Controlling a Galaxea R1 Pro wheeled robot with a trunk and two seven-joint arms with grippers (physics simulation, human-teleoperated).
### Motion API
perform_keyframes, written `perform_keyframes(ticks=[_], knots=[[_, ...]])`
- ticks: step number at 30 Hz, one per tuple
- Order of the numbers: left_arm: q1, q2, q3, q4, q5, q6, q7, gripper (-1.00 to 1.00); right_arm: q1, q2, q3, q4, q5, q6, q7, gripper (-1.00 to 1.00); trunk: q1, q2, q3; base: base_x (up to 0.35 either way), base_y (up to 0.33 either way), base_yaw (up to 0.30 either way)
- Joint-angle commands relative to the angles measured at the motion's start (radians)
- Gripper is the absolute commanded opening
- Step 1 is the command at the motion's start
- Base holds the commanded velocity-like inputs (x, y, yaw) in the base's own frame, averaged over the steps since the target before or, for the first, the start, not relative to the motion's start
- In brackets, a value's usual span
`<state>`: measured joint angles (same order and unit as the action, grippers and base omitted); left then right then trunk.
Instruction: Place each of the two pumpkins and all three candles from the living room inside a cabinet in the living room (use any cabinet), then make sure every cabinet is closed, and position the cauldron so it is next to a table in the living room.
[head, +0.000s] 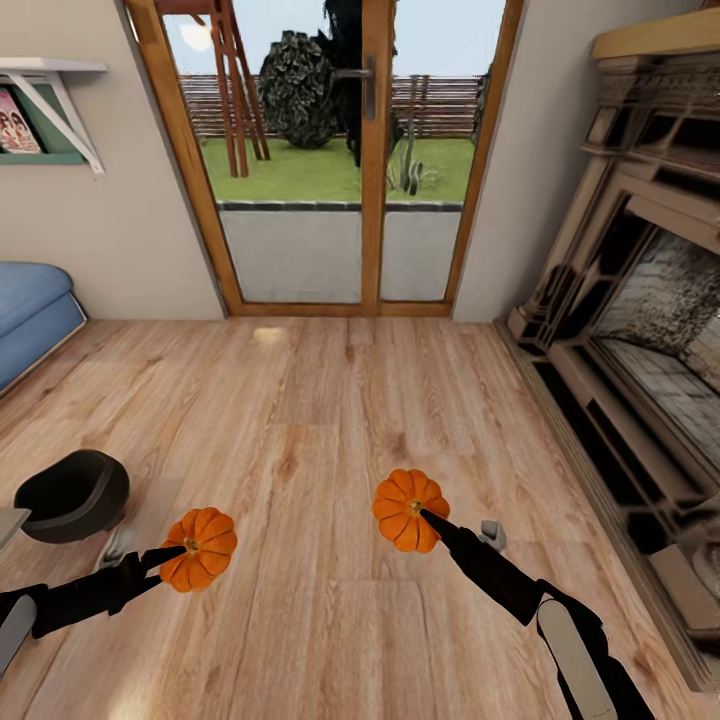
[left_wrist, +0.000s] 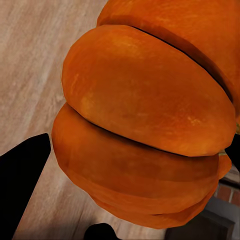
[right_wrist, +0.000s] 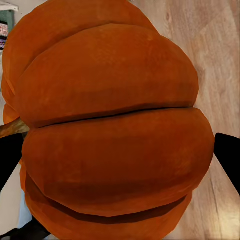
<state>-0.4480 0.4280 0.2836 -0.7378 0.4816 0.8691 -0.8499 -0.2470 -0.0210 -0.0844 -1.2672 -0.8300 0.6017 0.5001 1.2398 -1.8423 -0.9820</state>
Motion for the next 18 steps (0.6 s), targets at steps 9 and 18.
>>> perform_keyframes(ticks=[9, 18], knots=[[0.0, 0.0, 0.0, 0.0, -0.002, -0.001, 0.002, -1.0, 0.0, 0.001, 0.001, 0.0, 0.003, -0.001, 0.0, -1.0, -0.035, 0.063, 0.042, 0.0, 0.0, -0.082], [0.0, 0.0, 0.0, 0.0, -0.001, -0.001, 0.001, -1.0, 0.0, 0.0, 0.004, 0.0, 0.001, -0.043, 0.0, -1.0, -0.069, 0.126, 0.084, 0.0, 0.0, -0.057]])
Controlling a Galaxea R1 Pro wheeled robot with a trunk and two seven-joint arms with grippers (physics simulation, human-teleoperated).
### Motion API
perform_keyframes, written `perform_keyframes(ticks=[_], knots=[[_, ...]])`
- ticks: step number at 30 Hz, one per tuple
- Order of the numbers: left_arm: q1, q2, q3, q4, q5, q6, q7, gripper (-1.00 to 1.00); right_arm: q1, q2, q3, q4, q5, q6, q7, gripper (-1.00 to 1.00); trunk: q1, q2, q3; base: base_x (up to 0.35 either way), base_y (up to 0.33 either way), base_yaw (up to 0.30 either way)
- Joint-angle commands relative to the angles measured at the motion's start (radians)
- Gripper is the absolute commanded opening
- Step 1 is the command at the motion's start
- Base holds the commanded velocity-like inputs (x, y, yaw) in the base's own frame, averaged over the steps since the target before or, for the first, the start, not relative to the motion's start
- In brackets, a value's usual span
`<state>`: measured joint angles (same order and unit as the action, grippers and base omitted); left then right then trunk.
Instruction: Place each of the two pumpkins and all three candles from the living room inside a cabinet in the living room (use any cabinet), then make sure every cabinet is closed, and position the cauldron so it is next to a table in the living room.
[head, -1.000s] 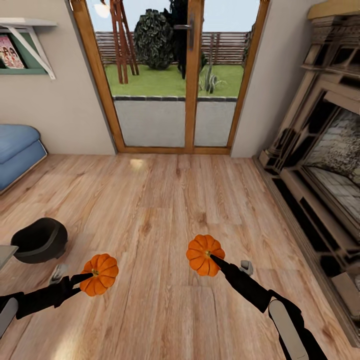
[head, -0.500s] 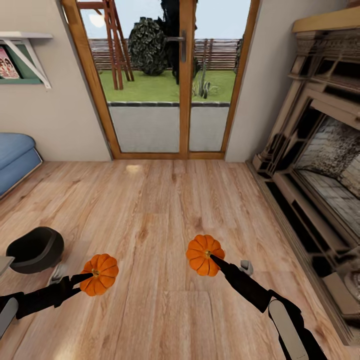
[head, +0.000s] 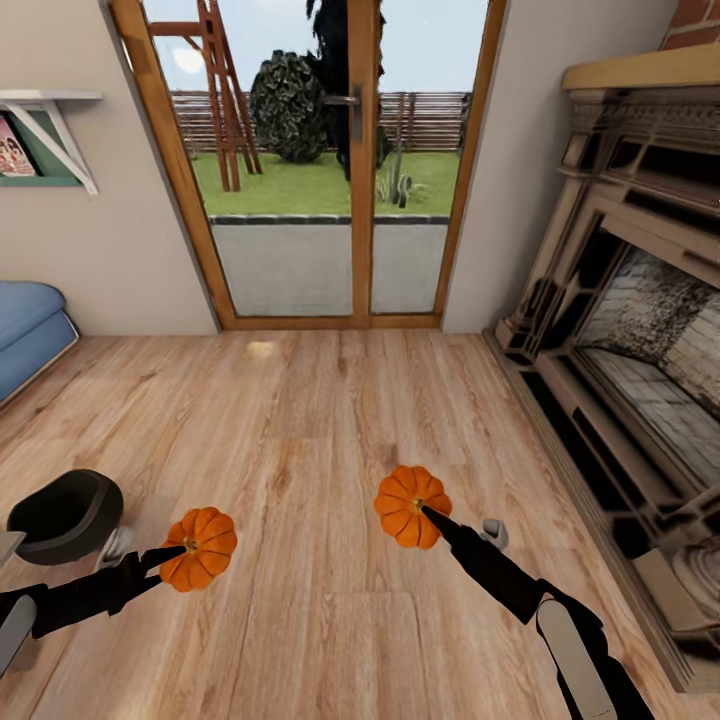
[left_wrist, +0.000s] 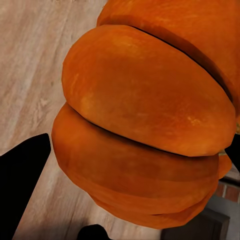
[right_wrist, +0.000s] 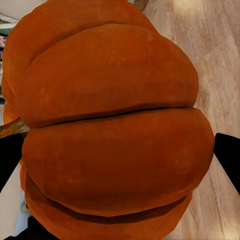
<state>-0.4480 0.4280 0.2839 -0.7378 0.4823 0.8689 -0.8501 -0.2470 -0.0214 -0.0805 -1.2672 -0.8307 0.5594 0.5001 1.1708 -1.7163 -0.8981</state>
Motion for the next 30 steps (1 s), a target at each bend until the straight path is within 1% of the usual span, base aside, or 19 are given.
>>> perform_keyframes(ticks=[1, 3, 18, 24, 30], knots=[[0.0, 0.0, 0.0, 0.0, -0.001, -0.001, 0.001, -1.0, 0.0, 0.0, 0.0, 0.0, 0.002, -0.002, 0.0, -1.0, -0.004, 0.007, 0.005, 0.0, 0.0, -0.009], [0.0, 0.0, 0.0, 0.0, -0.001, -0.002, 0.002, -1.0, 0.0, 0.0, 0.001, 0.001, 0.002, -0.003, 0.0, -1.0, -0.012, 0.021, 0.014, 0.0, 0.0, -0.005], [0.0, 0.001, 0.001, 0.0, -0.001, -0.004, -0.003, -1.0, 0.0, 0.001, 0.002, 0.003, 0.002, -0.005, -0.001, -1.0, -0.012, 0.021, 0.038, 0.0, 0.0, 0.0], [0.0, 0.002, 0.001, 0.0, -0.001, -0.004, -0.003, -1.0, 0.0, 0.001, 0.002, 0.031, 0.005, -0.006, 0.0, -1.0, -0.012, 0.021, 0.047, 0.0, 0.0, 0.0], [0.0, 0.001, 0.001, 0.0, -0.001, -0.004, 0.0, -1.0, 0.0, 0.001, 0.002, 0.034, 0.005, -0.006, 0.0, -1.0, -0.035, 0.063, 0.075, 0.0, 0.0, 0.0]])
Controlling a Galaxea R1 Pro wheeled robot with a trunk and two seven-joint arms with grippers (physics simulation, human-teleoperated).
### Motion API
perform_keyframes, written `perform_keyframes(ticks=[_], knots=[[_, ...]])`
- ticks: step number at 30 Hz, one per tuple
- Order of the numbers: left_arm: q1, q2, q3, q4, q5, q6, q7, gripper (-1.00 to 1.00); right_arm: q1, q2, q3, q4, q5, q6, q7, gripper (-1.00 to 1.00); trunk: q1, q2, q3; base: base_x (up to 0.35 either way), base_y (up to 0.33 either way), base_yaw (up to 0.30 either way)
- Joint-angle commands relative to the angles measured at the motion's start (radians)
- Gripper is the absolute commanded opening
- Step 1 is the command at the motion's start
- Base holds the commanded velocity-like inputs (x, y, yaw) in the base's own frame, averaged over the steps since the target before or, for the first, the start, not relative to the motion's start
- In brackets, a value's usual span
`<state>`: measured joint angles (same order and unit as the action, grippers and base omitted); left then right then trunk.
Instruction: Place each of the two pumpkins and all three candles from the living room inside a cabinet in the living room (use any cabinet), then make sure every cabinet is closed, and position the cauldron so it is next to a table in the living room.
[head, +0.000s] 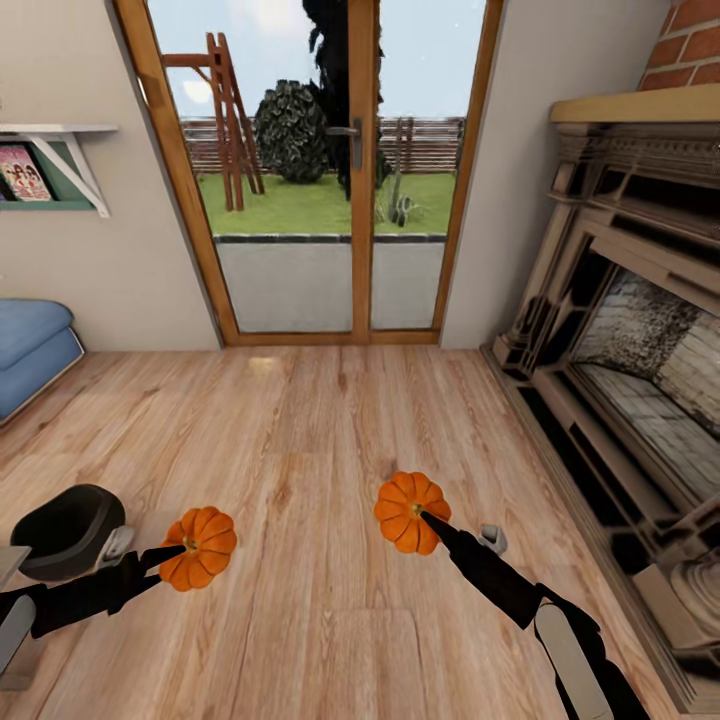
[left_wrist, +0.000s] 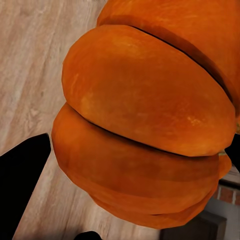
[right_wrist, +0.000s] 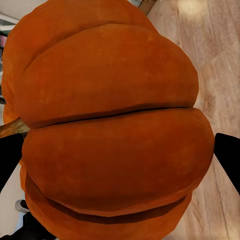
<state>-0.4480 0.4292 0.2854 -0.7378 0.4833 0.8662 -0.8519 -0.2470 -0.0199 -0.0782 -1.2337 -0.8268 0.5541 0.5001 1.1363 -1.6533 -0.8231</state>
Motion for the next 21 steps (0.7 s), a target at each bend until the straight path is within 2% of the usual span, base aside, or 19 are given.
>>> perform_keyframes(ticks=[1, 12, 21], knots=[[0.0, 0.0, 0.0, 0.0, -0.002, -0.001, 0.002, -1.0, 0.0, 0.0, 0.0, 0.0, 0.002, 0.0, 0.0, -1.0, -0.004, 0.007, 0.005, 0.0, 0.0, 0.0], [0.0, -0.001, -0.002, 0.0, -0.002, 0.001, 0.003, -1.0, 0.0, 0.0, 0.0, 0.001, 0.002, 0.0, 0.0, -1.0, -0.046, 0.084, 0.056, 0.0, 0.0, 0.0], [0.0, -0.001, 0.0, 0.0, -0.002, -0.001, 0.0, -1.0, 0.0, 0.0, 0.0, 0.002, 0.002, -0.002, 0.0, -1.0, -0.046, 0.084, 0.071, 0.0, 0.0, 0.0]])
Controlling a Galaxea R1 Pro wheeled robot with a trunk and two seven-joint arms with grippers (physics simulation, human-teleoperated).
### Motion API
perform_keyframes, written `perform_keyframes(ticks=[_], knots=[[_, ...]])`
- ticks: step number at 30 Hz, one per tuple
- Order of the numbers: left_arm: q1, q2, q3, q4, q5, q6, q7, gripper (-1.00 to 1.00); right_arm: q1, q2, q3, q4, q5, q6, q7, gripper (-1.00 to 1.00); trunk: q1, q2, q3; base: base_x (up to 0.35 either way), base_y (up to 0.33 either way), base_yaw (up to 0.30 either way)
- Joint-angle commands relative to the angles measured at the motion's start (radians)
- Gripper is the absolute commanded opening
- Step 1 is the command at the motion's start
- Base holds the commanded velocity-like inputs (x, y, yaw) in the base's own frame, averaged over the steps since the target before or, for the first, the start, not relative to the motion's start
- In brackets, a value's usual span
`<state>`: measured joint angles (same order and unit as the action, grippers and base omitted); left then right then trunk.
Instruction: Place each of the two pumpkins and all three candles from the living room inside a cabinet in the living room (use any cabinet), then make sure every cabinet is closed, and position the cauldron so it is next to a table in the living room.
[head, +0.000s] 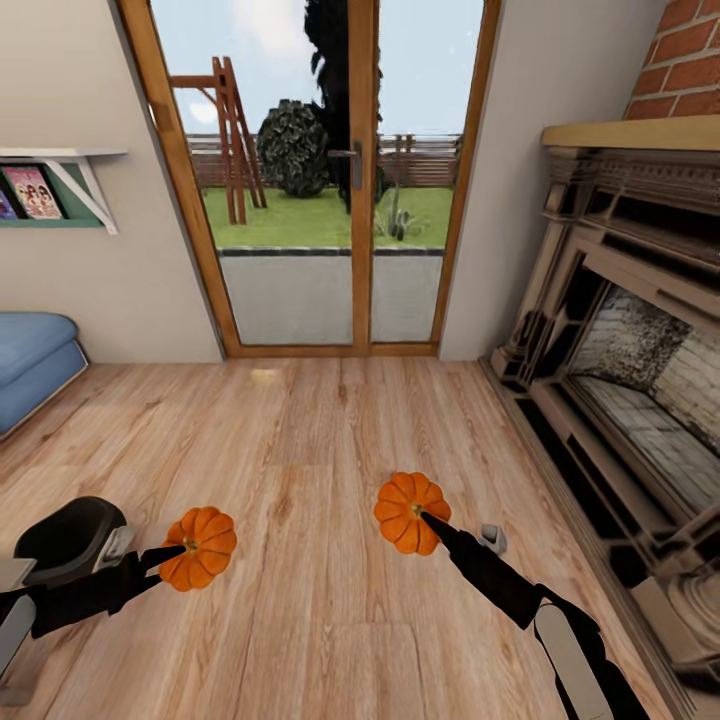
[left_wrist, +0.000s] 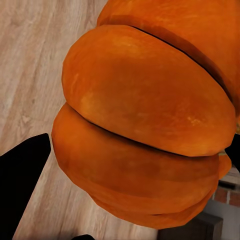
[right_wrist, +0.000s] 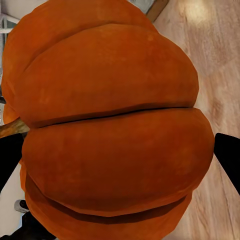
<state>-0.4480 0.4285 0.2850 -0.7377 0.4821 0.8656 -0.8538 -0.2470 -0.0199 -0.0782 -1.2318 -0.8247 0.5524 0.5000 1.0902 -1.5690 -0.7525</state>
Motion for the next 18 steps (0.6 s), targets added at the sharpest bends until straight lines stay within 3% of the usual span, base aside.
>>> perform_keyframes(ticks=[1, 18], knots=[[0.0, 0.0, 0.0, 0.0, 0.0, 0.0, 0.001, -1.0, 0.0, 0.0, 0.0, 0.0, 0.0, 0.0, 0.0, -1.0, 0.0, 0.0, 0.002, 0.0, 0.0, 0.0], [0.0, 0.001, 0.0, 0.0, 0.0, 0.0, 0.001, -1.0, 0.0, 0.0, 0.002, 0.0, -0.001, 0.0, 0.0, -1.0, 0.0, 0.0, 0.028, 0.0, 0.0, 0.0]])
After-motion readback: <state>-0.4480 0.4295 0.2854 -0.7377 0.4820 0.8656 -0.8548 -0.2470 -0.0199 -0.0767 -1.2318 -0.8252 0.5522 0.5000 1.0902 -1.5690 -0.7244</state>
